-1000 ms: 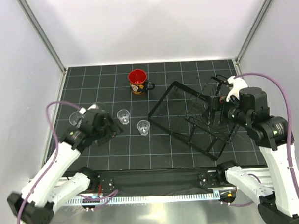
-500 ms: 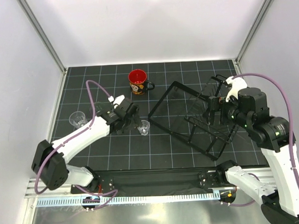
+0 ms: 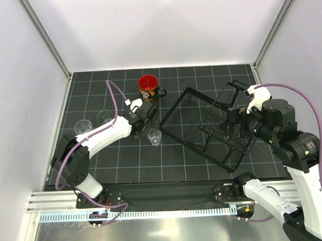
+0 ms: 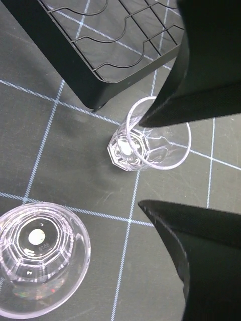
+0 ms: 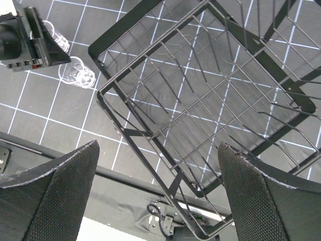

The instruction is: Load the cups into the dish rack

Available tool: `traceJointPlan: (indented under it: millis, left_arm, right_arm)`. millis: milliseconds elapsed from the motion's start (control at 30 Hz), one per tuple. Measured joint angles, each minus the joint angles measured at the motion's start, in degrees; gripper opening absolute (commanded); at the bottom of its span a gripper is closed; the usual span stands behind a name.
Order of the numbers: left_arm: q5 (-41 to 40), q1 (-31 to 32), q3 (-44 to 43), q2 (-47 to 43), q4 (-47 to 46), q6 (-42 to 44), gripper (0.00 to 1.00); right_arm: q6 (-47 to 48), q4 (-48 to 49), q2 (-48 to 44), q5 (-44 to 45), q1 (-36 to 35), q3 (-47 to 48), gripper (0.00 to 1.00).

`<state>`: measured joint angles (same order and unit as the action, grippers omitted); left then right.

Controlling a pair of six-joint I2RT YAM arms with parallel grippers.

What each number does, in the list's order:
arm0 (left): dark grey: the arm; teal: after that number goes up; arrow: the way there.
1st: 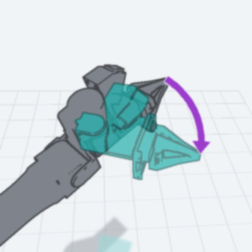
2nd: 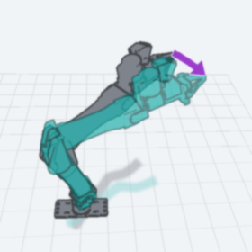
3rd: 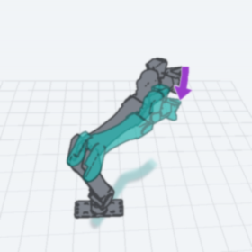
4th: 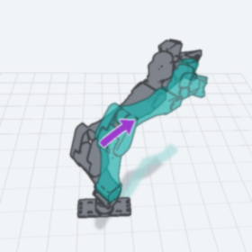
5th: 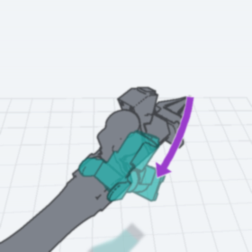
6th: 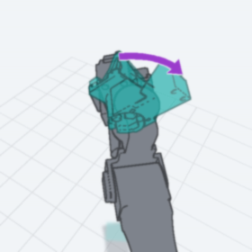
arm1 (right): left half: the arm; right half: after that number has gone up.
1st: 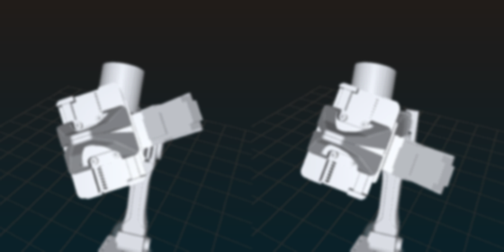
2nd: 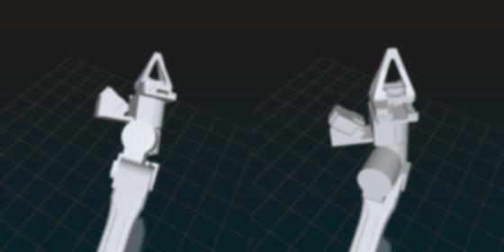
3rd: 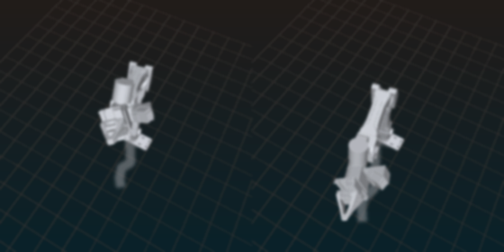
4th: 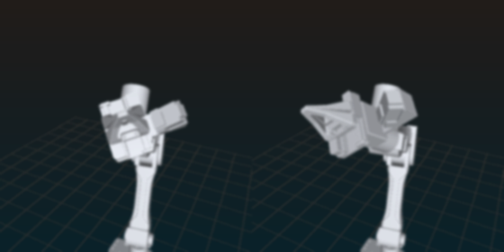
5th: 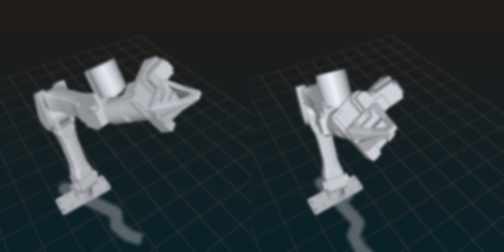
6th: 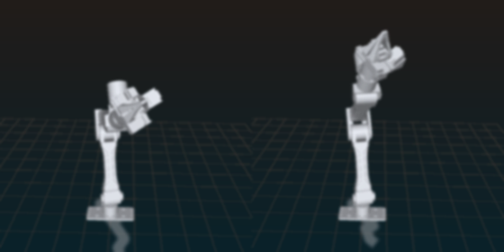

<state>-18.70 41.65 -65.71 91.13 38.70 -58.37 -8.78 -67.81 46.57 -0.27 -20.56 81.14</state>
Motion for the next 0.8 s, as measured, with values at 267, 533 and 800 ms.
traceJointPlan:
  millis: [267,533,800]
  left_arm:
    - [-0.22,0.00,1.05,0.02,-0.70,-0.94,0.54]
    - [0.39,0.00,4.52,0.04,-2.60,-1.64,0.41]
    - [2.40,0.00,7.21,0.04,-6.29,-1.57,0.19]
  right_arm:
    - [-3.28,0.44,-1.18,2.32,-1.27,-0.74,1.00]
    - [-4.52,-0.50,0.81,0.70,-1.62,0.04,1.00]
    - [-2.19,-1.88,0.83,2.82,-1.77,0.04,1.00]
